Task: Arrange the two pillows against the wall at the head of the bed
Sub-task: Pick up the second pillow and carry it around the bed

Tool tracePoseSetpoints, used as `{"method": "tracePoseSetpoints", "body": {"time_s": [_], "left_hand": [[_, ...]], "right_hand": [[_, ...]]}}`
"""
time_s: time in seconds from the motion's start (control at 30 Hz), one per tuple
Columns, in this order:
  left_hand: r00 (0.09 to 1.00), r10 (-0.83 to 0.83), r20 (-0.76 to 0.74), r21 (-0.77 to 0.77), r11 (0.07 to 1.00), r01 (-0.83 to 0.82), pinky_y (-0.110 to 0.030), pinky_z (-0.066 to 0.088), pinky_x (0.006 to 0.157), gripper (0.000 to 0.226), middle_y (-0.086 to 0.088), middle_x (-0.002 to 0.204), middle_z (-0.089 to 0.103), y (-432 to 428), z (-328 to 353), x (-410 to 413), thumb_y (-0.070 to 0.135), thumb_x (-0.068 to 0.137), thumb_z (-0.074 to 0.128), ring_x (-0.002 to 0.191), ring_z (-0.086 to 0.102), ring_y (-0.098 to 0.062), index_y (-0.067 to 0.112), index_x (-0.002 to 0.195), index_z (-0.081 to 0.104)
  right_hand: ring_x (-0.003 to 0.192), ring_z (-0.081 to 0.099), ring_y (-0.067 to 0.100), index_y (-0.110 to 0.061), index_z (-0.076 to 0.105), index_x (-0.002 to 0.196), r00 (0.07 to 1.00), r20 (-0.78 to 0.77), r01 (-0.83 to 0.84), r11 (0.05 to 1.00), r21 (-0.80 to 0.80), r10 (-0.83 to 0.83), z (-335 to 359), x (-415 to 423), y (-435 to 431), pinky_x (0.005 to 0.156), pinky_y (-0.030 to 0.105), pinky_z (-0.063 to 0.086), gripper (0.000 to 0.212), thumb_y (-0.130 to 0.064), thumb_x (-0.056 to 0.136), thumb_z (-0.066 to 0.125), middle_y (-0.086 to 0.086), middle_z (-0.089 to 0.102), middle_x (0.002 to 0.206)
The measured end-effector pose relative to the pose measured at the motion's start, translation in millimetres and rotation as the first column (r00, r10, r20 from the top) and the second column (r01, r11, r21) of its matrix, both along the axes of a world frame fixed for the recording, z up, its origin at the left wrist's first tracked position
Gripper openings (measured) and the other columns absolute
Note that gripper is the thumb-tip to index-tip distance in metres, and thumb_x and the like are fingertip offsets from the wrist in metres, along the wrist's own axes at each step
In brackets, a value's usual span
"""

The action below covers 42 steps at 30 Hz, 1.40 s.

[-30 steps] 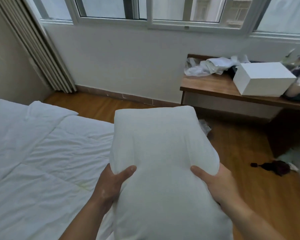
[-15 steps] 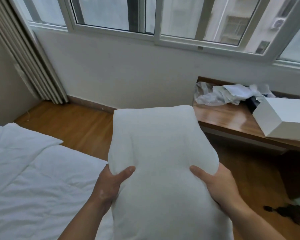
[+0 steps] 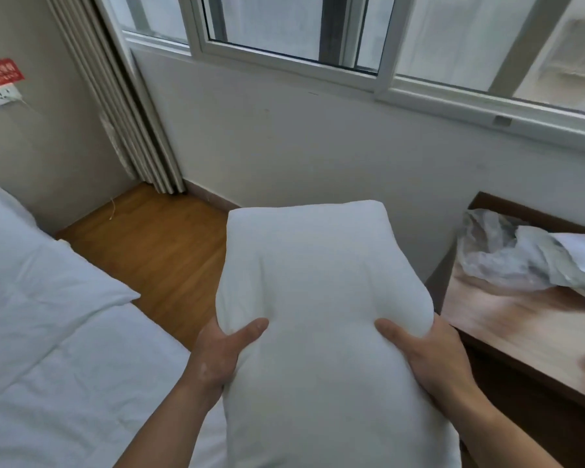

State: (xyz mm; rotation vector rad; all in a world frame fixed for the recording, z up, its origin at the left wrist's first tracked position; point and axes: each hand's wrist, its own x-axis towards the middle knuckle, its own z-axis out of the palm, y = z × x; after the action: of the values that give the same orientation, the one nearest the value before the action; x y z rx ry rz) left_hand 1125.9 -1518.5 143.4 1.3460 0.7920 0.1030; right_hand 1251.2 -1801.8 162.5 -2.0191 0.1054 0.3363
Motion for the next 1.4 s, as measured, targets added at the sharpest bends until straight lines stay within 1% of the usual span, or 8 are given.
{"method": "tracePoseSetpoints", "body": {"time_s": [0.27,0.4,0.57,0.7,0.77,0.93,1.07,1.4], "left_hand": [[0.982,0.187,-0.039,-0.007,0.982,-0.187,-0.048,0.063,0.092,0.09,0.002,0.114,0.081,7,10,112,0.059,0.046,0.09,0.106,0.076,-0.027,0.028,0.128,0.068],[0.959,0.281,-0.048,0.009,0.96,-0.281,-0.048,0.062,0.092,0.093,0.003,0.113,0.082,31,13,141,0.063,0.044,0.092,0.106,0.076,-0.026,0.029,0.127,0.069],[0.909,0.411,-0.066,0.035,0.911,-0.41,-0.051,0.059,0.099,0.097,0.003,0.118,0.079,77,9,164,0.064,0.043,0.092,0.109,0.074,-0.025,0.031,0.13,0.067],[0.873,0.486,-0.039,0.024,0.874,-0.486,-0.048,0.061,0.095,0.099,0.005,0.114,0.081,137,4,180,0.065,0.035,0.094,0.105,0.076,-0.024,0.032,0.125,0.069],[0.853,0.521,-0.028,0.015,0.854,-0.521,-0.044,0.062,0.091,0.088,0.003,0.113,0.081,178,1,186,0.057,0.043,0.097,0.104,0.076,-0.024,0.031,0.123,0.07],[0.804,0.594,-0.012,0.025,0.804,-0.594,-0.048,0.06,0.097,0.096,0.004,0.113,0.082,280,9,189,0.062,0.04,0.096,0.107,0.076,-0.025,0.028,0.127,0.071],[0.754,0.657,0.002,0.027,0.753,-0.657,-0.045,0.06,0.097,0.06,0.003,0.112,0.082,342,14,184,0.035,0.071,0.093,0.105,0.077,-0.023,0.025,0.127,0.072],[0.596,0.803,-0.023,0.038,0.596,-0.802,-0.045,0.062,0.092,0.048,0.005,0.101,0.085,508,10,189,0.032,0.066,0.094,0.096,0.081,-0.021,0.027,0.111,0.077]], "right_hand": [[0.089,0.071,0.011,-0.026,0.071,0.113,0.978,-0.012,-0.207,0.978,0.01,0.207,12,166,38,0.072,0.033,0.054,0.05,-0.043,0.07,0.09,-0.013,0.075,0.099],[0.092,0.073,0.015,-0.025,0.073,0.112,0.956,-0.042,-0.289,0.957,0.034,0.29,7,215,78,0.083,0.041,0.058,0.05,-0.044,0.07,0.089,-0.012,0.077,0.099],[0.077,0.074,0.005,-0.027,0.073,0.103,0.909,-0.066,-0.406,0.91,0.079,0.411,6,265,152,0.065,0.028,0.053,0.035,-0.035,0.073,0.089,-0.014,0.079,0.085],[0.078,0.076,0.005,-0.027,0.076,0.106,0.873,-0.048,-0.481,0.873,0.077,0.486,0,296,234,0.073,0.035,0.059,0.04,-0.039,0.071,0.09,-0.018,0.08,0.089],[0.084,0.077,0.008,-0.028,0.076,0.107,0.858,-0.038,-0.508,0.858,0.076,0.512,-2,309,281,0.079,0.039,0.061,0.042,-0.041,0.07,0.09,-0.017,0.08,0.092],[0.078,0.076,0.004,-0.028,0.076,0.105,0.806,-0.001,-0.59,0.803,0.084,0.592,7,327,400,0.074,0.037,0.059,0.038,-0.039,0.072,0.089,-0.019,0.08,0.09],[0.086,0.078,0.011,-0.027,0.076,0.108,0.757,0.011,-0.652,0.754,0.084,0.653,12,334,486,0.081,0.042,0.061,0.044,-0.043,0.069,0.09,-0.015,0.081,0.094],[0.087,0.077,0.01,-0.029,0.075,0.108,0.59,0.009,-0.804,0.587,0.096,0.807,4,362,716,0.08,0.038,0.059,0.041,-0.04,0.072,0.09,-0.017,0.08,0.093]]}}
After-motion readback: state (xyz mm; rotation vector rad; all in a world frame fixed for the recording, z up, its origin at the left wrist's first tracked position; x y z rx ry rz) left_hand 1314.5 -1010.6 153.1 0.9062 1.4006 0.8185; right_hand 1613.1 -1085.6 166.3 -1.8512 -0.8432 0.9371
